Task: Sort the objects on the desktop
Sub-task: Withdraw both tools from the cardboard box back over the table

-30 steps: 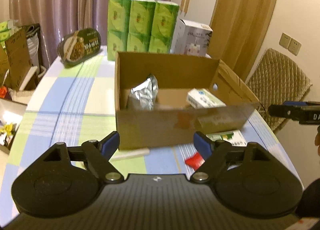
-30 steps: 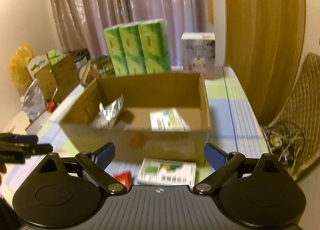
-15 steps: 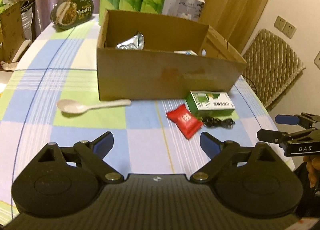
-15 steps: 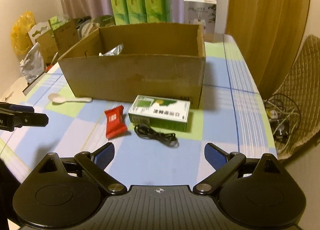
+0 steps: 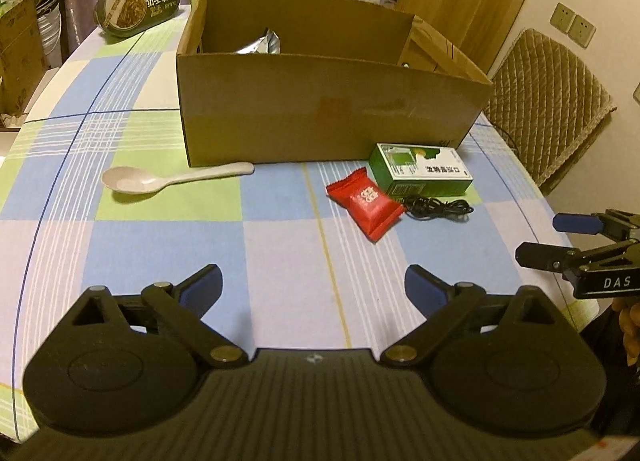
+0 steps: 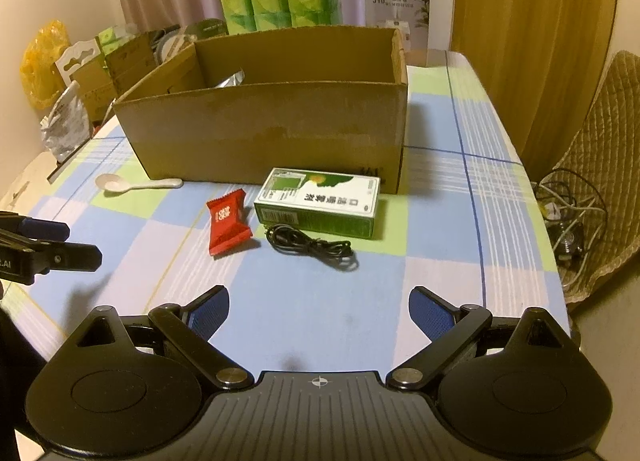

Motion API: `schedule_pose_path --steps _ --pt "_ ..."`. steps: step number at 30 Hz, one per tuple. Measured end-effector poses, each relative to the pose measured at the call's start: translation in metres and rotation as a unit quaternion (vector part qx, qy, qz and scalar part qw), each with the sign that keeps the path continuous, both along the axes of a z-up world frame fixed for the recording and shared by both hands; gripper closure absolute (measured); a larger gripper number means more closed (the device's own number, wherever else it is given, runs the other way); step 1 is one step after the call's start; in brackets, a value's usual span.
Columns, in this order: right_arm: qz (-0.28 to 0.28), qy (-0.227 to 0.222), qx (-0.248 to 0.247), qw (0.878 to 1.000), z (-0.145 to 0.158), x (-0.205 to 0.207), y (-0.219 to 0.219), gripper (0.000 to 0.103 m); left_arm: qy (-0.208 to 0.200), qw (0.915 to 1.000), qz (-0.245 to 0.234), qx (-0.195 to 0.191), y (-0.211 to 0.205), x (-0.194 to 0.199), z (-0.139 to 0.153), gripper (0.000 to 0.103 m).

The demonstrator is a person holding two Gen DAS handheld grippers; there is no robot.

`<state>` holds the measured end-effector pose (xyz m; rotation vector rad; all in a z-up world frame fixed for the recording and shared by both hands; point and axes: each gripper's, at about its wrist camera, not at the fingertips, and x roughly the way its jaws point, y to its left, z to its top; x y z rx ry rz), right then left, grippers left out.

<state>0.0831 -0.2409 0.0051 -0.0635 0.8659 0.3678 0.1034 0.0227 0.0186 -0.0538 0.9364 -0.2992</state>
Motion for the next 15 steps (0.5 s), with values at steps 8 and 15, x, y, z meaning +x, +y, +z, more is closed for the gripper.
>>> schedule_pose_path --steps 8,15 --pt "-0.003 0.009 -0.001 1.000 -0.008 0.002 -0.005 0.009 0.005 0.9999 -0.005 0.009 -0.004 0.000 -0.006 0.007" --pt "0.007 0.006 -0.008 1.000 -0.012 0.011 -0.006 0.009 0.009 0.9999 -0.009 0.007 -0.006 0.002 -0.011 0.007"
